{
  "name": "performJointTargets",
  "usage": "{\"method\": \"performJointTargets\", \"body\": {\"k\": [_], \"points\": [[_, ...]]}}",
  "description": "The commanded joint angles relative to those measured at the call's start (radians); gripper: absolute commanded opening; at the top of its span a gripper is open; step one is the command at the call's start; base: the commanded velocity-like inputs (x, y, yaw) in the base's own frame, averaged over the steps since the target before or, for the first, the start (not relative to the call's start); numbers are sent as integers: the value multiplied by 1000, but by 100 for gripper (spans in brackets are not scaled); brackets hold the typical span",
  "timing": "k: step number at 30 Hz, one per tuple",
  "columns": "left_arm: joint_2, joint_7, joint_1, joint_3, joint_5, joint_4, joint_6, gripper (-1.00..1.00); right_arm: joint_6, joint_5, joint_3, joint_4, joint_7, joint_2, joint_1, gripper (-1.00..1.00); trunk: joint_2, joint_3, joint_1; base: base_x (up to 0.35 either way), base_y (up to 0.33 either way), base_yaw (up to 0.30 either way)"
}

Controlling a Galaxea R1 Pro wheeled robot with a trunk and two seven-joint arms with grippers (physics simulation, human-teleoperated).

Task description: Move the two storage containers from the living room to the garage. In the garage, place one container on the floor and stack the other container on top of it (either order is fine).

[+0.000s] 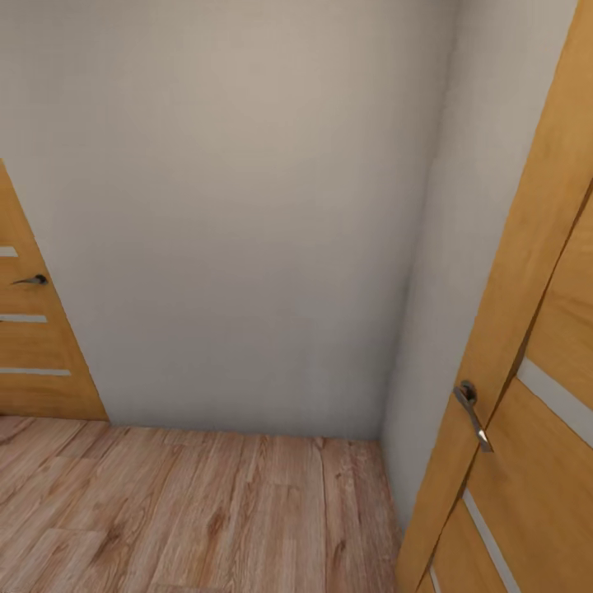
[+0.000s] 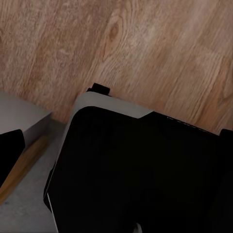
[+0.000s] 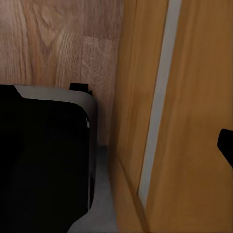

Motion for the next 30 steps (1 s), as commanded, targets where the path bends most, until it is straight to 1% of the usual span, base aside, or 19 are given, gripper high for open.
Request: {"method": "performJointTargets", "body": {"k": [1,8,14,22,30], "points": [[0,2,-1,7,1,1,-3,100,-6,-9,8,3,0,0,-1,100,-1,-1,1,74,0,69],[-2,2,-1,7,2,1,-3,100,-5,-9,8,3,0,0,-1,100,-1,-1,1,32,9,17],[-2,2,-1,7,1,1,-3,100,-4,-9,8,3,0,0,-1,100,-1,-1,1,155,138,1],[-2,2,-1,7,3,1,-3,100,-3,-9,8,3,0,0,-1,100,-1,-1,1,27,17,0],[0,2,-1,7,1,1,-3,100,2,-9,8,3,0,2,-1,100,-1,-1,1,259,1,0]]}}
